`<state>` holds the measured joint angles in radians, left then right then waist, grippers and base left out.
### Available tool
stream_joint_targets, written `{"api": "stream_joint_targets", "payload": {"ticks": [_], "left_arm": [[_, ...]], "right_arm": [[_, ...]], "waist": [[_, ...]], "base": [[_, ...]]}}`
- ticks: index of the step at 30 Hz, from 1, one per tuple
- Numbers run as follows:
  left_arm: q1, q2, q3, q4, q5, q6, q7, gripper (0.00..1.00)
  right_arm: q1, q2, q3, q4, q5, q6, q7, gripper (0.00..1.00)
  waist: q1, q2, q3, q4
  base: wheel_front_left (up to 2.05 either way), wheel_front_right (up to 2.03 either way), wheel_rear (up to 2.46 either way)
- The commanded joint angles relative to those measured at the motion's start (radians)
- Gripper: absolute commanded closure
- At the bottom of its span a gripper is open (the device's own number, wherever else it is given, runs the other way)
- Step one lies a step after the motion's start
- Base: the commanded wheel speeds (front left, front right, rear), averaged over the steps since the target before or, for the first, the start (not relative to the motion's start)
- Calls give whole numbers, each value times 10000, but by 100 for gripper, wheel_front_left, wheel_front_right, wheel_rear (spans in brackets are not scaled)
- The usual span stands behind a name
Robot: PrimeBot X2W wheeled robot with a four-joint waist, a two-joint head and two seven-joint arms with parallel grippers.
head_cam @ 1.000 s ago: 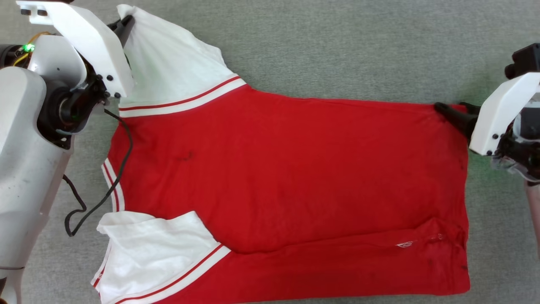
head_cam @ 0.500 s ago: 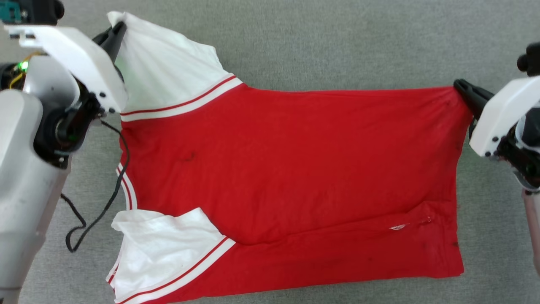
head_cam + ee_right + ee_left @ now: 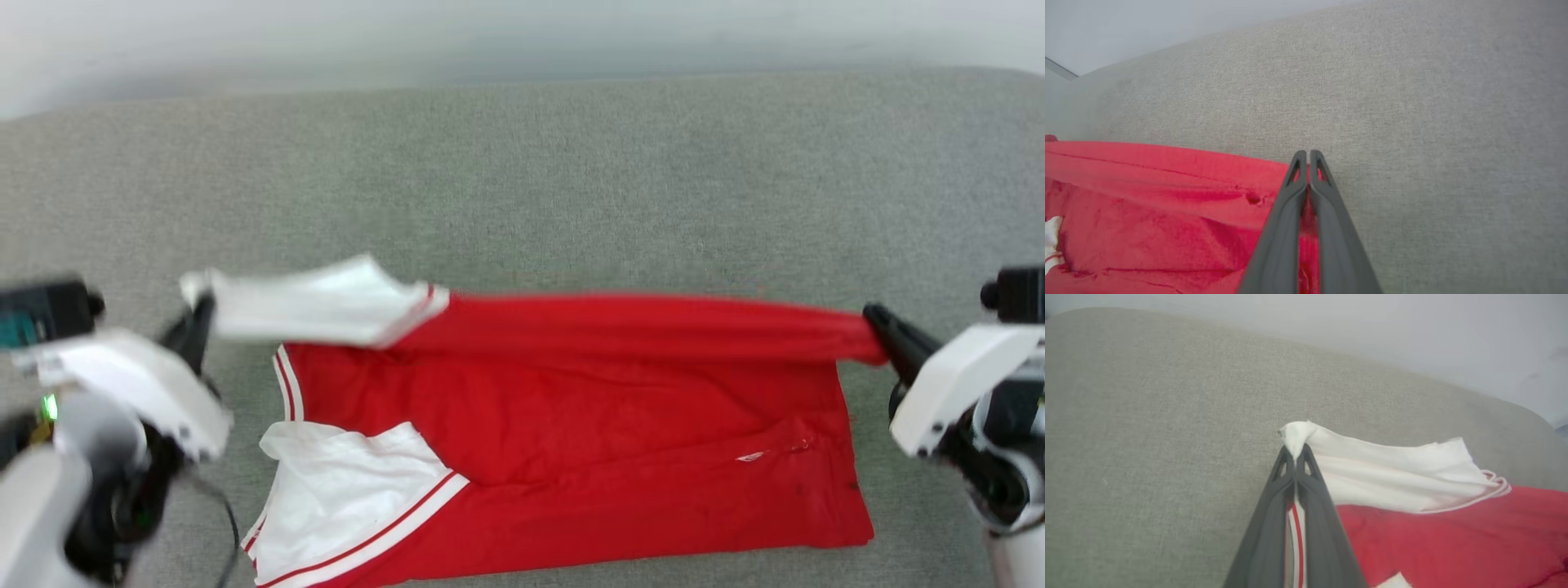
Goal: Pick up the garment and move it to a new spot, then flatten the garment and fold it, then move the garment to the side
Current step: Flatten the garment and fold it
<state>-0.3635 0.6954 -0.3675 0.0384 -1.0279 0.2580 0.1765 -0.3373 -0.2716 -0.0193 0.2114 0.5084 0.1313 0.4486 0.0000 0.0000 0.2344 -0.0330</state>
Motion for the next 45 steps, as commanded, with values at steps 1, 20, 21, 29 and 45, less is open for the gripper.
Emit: {"api": "stream_joint_targets", "payload": {"ticks": [1, 20, 21, 29, 45], "left_arm": [[895, -12, 138, -186, -254, 174, -187, 100], [3029, -1180, -567, 685, -437, 237, -997, 0], [2937, -1161, -659, 667, -145, 293, -1230, 0], [2337, -1339, -857, 274, 1277, 515, -2805, 0], [1642, -2306, -903, -951, 3511, 464, -4407, 0]], "right_arm": [[516, 122, -127, -63, 159, -11, -147, 100], [2430, 551, 105, 801, 400, -11, -1048, 0], [2391, 518, 114, 655, 459, -8, -1145, 0], [2251, 66, -342, -114, 524, -9, -707, 0], [1676, 512, -658, 1226, 312, -8, 2249, 0]], "waist": [[0, 0, -221, 71], [0, 0, -783, -38], [0, 0, -844, -61], [0, 0, -1234, -129], [0, 0, -1093, 871]], "base": [[0, 0, 0], [0, 0, 0], [0, 0, 0], [0, 0, 0], [0, 0, 0]]}}
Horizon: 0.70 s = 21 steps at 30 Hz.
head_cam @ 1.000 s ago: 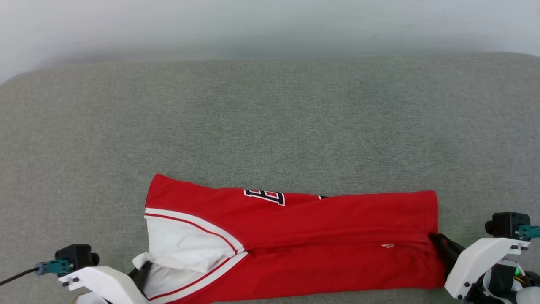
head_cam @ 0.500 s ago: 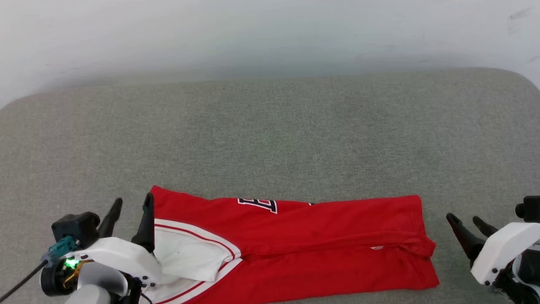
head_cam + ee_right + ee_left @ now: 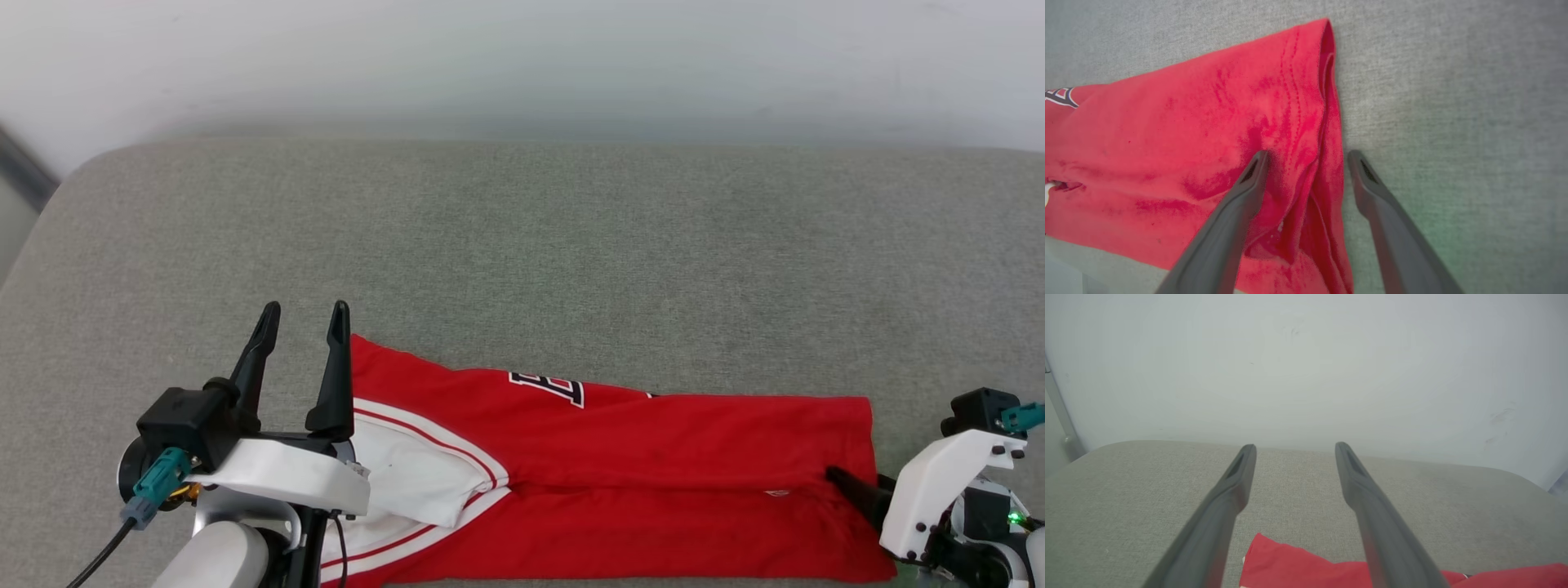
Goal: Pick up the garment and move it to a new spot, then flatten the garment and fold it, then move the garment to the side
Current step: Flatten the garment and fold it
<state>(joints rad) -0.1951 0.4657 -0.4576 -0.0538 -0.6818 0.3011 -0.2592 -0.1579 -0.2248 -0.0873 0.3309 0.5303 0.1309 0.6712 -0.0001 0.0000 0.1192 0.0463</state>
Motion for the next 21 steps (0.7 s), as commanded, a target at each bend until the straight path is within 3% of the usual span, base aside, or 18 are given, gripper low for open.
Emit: {"api": "stream_joint_targets", "payload": {"ticks": [1, 6, 7, 8, 9, 12, 16, 21], "left_arm": [[-14, -34, -6, -116, 121, 51, -51, 0], [80, -185, -19, -387, 324, 66, -64, 0], [90, -198, -21, -408, 364, 70, -65, 0], [94, -209, -14, -434, 389, 72, -66, 0], [109, -204, -18, -428, 412, 92, -67, 0], [141, -161, 4, -441, 505, 154, -69, 0], [191, -74, 80, -359, 578, 227, -71, 0], [250, 37, 67, -351, 649, 302, -58, 0]], "right_arm": [[-175, 101, 64, 223, 87, -4, 61, 0], [-169, 461, 329, 1364, 140, -5, 705, 0], [-149, 552, 401, 1553, 213, -4, 882, 54], [-172, 609, 445, 1644, 257, -2, 954, 85], [-215, 623, 514, 1691, 300, -2, 1024, 100], [-450, 511, 640, 1509, 406, 8, 990, 100], [-834, -96, 704, 761, 481, -2, 668, 100], [-824, -463, 312, 565, 458, -7, 640, 100]], "waist": [[1, 0, 88, 118], [1, 0, 245, 263], [1, 0, 269, 275], [1, 0, 291, 280], [1, 0, 313, 280], [1, 0, 366, 227], [1, 0, 309, 35], [1, 0, 213, -216]], "base": [[0, 0, 0], [0, 0, 0], [0, 0, 0], [0, 0, 0], [0, 0, 0], [0, 0, 0], [0, 0, 0], [0, 0, 0]]}}
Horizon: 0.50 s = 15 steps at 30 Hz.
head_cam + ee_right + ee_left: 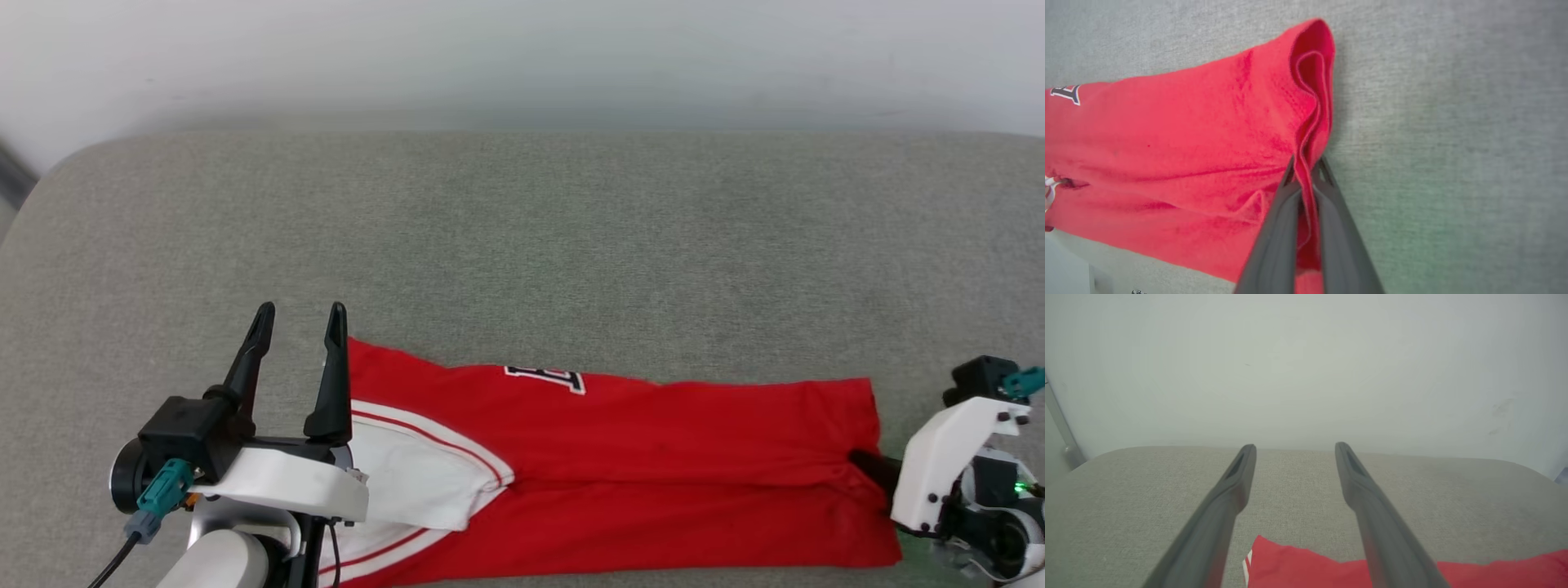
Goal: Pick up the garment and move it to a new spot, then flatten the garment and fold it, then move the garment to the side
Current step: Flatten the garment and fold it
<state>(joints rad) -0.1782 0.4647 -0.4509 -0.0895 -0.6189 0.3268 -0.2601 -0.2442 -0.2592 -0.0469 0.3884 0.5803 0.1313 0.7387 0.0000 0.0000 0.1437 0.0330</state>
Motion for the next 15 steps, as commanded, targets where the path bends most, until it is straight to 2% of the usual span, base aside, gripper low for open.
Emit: {"api": "stream_joint_targets", "payload": {"ticks": [1, 9, 12, 15], "left_arm": [[90, 48, -9, -8, 29, 55, -43, 0], [181, 93, -1, -107, 78, 108, -44, 0], [209, 111, -18, -110, 76, 133, -33, 0], [230, 132, -6, -118, 67, 172, -21, 0]], "right_arm": [[80, -152, -209, -4, -93, -11, -62, 100], [335, -248, -2074, 124, -500, -11, -264, 100], [315, -90, -2907, -73, -558, -9, -163, 100], [146, 306, -3606, -224, -160, -9, 388, 100]], "waist": [[0, 0, -33, -134], [0, 0, -9, -460], [0, 0, 1, -557], [0, 0, 6, -662]], "base": [[0, 0, 0], [0, 0, 0], [0, 0, 0], [0, 0, 0]]}}
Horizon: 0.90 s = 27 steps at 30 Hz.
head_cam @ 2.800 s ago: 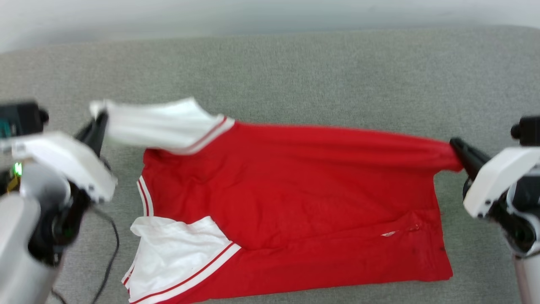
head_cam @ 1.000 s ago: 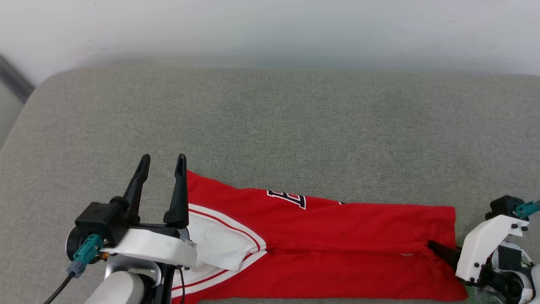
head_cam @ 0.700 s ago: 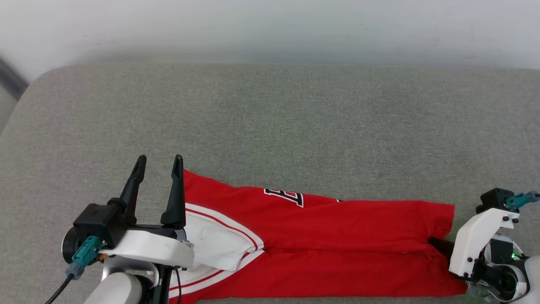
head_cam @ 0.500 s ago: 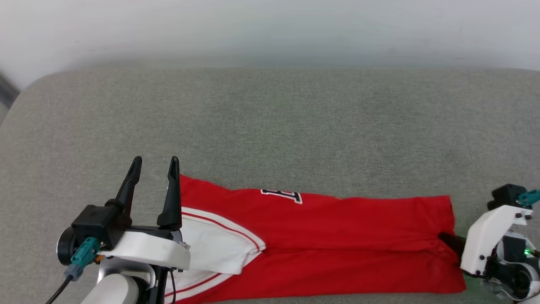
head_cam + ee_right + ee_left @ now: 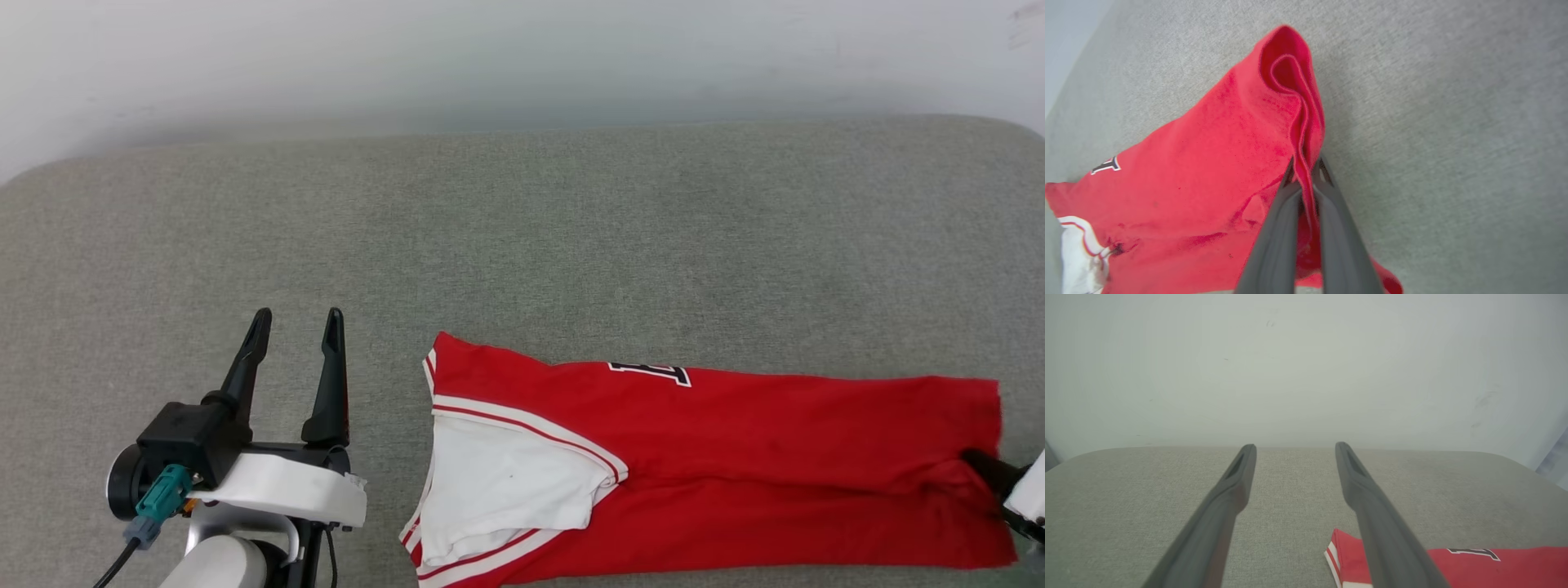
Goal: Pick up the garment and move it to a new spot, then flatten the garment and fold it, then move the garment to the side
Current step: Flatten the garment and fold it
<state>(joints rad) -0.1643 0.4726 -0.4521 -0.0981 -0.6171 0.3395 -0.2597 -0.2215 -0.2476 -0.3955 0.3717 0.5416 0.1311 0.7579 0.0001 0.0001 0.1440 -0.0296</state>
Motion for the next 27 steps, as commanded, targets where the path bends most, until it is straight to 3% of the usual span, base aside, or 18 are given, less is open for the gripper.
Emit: {"api": "stream_joint_targets", "payload": {"ticks": [1, 7, 12, 15, 20, 27], "left_arm": [[100, 58, 1, -30, 45, 38, -13, 0], [98, 66, -5, -53, -18, 104, 62, 0], [-82, 31, -82, -4, -31, 33, 109, 0], [-158, 0, -148, 62, -31, -20, 148, 0], [-282, -80, -268, 110, -32, -92, 177, 0], [-504, -276, -395, 213, -29, -196, 144, 0]], "right_arm": [[-158, 458, -295, -113, 549, -6, 545, 100], [-158, 1720, -481, -755, 3092, -6, 3227, 100], [-389, 1994, -119, -434, 5624, -6, 4434, 100], [-641, 1984, 848, 65, 7382, -6, 4238, 100], [-965, 1984, 2998, 400, 9248, -6, 3284, 100], [-1436, 1983, 5463, 555, 10027, -6, 1603, 100]], "waist": [[-1, -1, -9, -61], [-1, -1, -18, -108], [-1, -1, 12, 36], [-1, -1, 10, 193], [-1, -1, 42, 522], [-1, -1, 243, 1031]], "base": [[0, 0, 0], [0, 0, 0], [0, 0, 0], [0, 0, 0], [0, 0, 0], [0, 0, 0]]}}
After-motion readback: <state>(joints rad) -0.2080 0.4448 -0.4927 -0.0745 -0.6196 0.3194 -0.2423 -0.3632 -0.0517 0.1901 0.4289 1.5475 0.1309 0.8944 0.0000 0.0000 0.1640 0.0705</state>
